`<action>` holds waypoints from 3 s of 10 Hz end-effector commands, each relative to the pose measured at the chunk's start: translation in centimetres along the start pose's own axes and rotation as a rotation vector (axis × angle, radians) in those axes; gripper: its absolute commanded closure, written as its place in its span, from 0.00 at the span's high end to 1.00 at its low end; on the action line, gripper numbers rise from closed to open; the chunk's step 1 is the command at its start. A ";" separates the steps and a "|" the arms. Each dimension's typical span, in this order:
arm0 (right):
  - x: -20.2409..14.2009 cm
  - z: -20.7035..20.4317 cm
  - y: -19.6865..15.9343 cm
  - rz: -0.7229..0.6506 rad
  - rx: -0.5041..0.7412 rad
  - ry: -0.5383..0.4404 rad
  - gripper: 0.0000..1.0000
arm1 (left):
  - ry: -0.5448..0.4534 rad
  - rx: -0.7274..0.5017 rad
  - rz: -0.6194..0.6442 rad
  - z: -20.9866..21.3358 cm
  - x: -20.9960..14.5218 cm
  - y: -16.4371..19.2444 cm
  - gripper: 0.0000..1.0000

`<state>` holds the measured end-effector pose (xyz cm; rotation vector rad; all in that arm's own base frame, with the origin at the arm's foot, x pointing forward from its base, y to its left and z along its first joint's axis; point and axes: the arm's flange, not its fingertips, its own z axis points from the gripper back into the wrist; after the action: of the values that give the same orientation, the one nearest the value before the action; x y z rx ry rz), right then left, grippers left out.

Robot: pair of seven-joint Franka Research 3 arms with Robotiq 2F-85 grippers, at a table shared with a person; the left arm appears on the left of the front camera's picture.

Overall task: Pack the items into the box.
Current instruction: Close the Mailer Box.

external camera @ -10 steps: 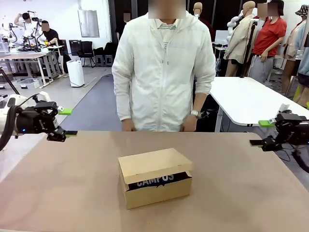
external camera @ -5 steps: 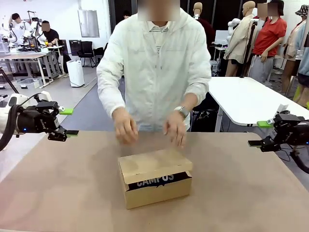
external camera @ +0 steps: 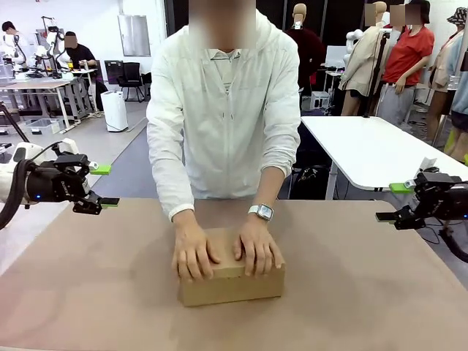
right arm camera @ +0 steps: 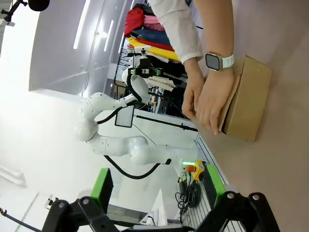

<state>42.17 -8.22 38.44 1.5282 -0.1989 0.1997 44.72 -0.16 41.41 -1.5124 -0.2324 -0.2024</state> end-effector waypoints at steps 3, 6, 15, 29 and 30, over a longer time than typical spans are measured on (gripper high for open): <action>0.2 -0.2 0.5 0.010 0.005 0.003 1.00 | -0.011 -0.021 -0.019 0.0 0.2 -0.1 1.00; 0.2 -0.2 0.5 0.010 0.005 0.003 1.00 | -0.011 -0.021 -0.019 0.0 0.2 -0.1 1.00; 0.2 -0.2 0.5 0.010 0.005 0.003 1.00 | -0.011 -0.021 -0.019 0.0 0.2 -0.1 1.00; 0.2 -0.2 0.5 0.010 0.005 0.003 1.00 | -0.011 -0.021 -0.019 0.0 0.2 -0.1 1.00; 0.2 -0.2 0.5 0.010 0.005 0.003 1.00 | -0.011 -0.021 -0.019 0.0 0.2 -0.1 1.00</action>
<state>42.17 -8.22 38.44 1.5282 -0.1989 0.1997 44.72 -0.16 41.41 -1.5124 -0.2329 -0.2028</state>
